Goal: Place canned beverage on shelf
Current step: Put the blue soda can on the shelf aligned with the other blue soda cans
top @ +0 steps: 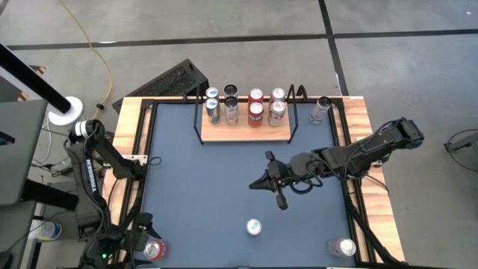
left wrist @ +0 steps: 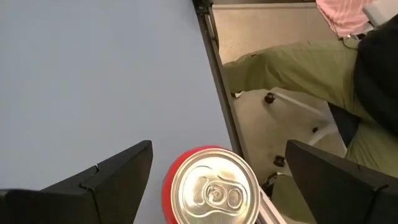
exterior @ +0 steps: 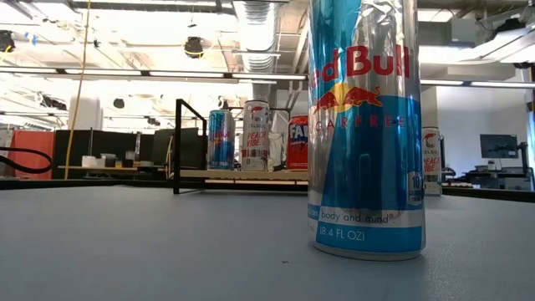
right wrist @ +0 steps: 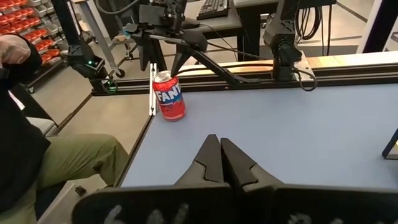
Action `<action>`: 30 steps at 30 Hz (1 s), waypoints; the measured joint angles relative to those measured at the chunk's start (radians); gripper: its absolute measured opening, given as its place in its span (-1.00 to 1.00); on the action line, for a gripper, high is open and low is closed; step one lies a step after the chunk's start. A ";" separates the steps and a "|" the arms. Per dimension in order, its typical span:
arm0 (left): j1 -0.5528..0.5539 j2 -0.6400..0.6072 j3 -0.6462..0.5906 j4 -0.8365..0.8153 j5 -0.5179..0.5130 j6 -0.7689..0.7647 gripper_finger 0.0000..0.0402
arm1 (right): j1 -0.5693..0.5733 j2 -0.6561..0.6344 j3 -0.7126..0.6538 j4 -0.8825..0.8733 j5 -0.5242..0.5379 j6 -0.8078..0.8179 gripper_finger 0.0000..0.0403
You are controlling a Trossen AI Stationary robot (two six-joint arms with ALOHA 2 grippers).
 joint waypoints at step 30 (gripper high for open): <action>0.759 0.479 0.072 1.050 0.068 0.882 0.78 | 0.171 -0.085 0.001 -0.345 0.182 0.107 -1.00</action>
